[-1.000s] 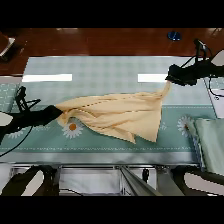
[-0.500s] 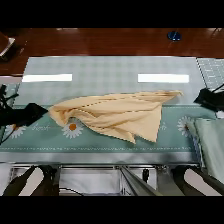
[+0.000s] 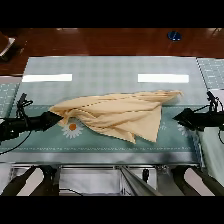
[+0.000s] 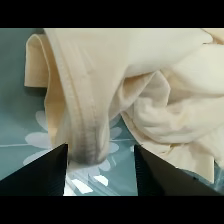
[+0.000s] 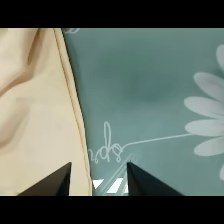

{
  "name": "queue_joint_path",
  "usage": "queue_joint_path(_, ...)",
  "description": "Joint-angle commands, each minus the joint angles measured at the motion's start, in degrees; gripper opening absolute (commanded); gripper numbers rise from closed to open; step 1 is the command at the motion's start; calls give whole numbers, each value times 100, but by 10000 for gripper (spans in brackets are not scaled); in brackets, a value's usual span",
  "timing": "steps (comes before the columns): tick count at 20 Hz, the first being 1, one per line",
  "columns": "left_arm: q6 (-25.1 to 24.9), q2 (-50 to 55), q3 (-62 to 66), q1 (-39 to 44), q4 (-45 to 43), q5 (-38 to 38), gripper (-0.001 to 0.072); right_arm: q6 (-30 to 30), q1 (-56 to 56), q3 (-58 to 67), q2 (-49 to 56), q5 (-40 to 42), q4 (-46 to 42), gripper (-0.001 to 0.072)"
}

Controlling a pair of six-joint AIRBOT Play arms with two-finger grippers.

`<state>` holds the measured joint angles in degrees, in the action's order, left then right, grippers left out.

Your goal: Fold the shirts.

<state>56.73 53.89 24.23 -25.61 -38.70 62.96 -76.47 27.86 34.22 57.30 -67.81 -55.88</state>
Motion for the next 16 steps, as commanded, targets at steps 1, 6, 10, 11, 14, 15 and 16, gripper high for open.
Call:
queue_joint_path(1, -168, 131, -50, 151, 101, -527, 419, 59, 11, -122, -24, -107, 136, 405)
queue_joint_path(6, -363, 195, -50, 315, 105, -732, 21, -76, -221, -511, 4, -138, 146, 405)
queue_joint_path(10, -358, 203, -50, 313, 105, -748, 21, -557, -1200, -612, 101, 146, -61, 405)
queue_joint_path(11, -358, 203, -50, 313, 105, -745, 21, -717, -1375, -612, 245, 140, -234, 405)
queue_joint_path(14, -358, 203, -50, 313, 105, -728, 21, -835, -1668, -612, 691, 85, -363, 405)
queue_joint_path(15, -358, 203, -50, 313, 105, -730, 21, -817, -1781, -612, 791, 114, -219, 405)
queue_joint_path(16, -356, 203, -50, 313, 107, -730, 21, -748, -1919, -612, 883, 173, -2, 405)
